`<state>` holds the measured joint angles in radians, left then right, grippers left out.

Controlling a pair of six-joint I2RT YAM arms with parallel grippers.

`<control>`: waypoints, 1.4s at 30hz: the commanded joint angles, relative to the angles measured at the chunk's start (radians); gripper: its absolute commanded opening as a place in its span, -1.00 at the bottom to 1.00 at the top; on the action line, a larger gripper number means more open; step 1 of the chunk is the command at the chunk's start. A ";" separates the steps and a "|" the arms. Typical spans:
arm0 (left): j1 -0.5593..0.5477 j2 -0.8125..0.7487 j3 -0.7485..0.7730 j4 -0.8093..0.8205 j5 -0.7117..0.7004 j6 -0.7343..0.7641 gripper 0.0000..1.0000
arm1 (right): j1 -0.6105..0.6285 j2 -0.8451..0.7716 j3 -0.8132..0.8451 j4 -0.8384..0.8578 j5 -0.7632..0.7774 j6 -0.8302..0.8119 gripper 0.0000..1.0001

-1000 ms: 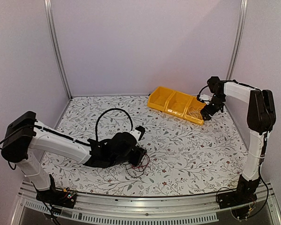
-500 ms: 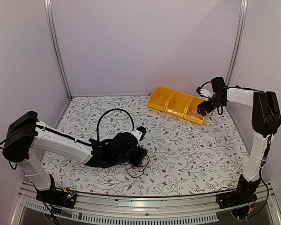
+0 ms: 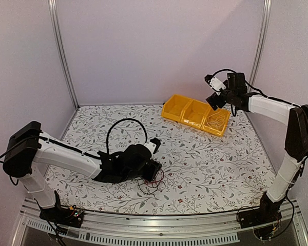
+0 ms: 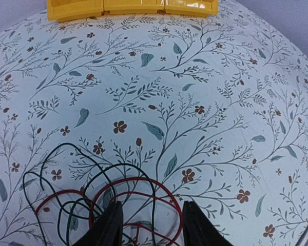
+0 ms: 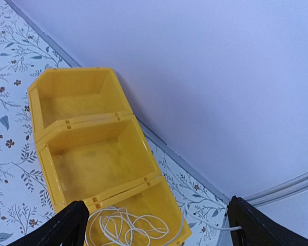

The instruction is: Untangle the cables

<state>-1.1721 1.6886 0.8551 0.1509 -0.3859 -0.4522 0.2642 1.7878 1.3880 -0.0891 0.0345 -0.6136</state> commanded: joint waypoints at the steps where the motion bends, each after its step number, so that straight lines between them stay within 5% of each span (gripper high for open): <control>1: -0.021 -0.003 0.026 -0.008 -0.009 0.008 -0.19 | 0.047 -0.055 -0.009 0.146 0.109 -0.065 0.97; 6: -0.020 -0.010 0.019 -0.008 -0.008 -0.001 -0.19 | 0.049 -0.030 -0.039 0.197 0.258 -0.159 0.97; 9: -0.020 -0.011 0.028 0.010 -0.010 0.017 -0.19 | -0.008 -0.056 -0.005 0.055 -0.029 -0.071 0.97; 13: -0.019 0.003 0.108 0.032 -0.023 0.121 -0.18 | -0.022 -0.089 0.026 -0.002 -0.089 0.003 0.98; 24: -0.017 0.023 0.247 -0.039 -0.083 0.186 -0.06 | -0.056 -0.227 -0.035 -0.209 -0.682 0.047 0.91; 42: -0.015 -0.140 -0.071 -0.088 -0.068 -0.047 -0.07 | -0.055 -0.102 -0.022 -0.347 -0.785 -0.027 0.41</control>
<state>-1.1744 1.5902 0.8299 0.0895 -0.4568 -0.4358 0.2073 1.6600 1.3457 -0.4068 -0.7010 -0.6518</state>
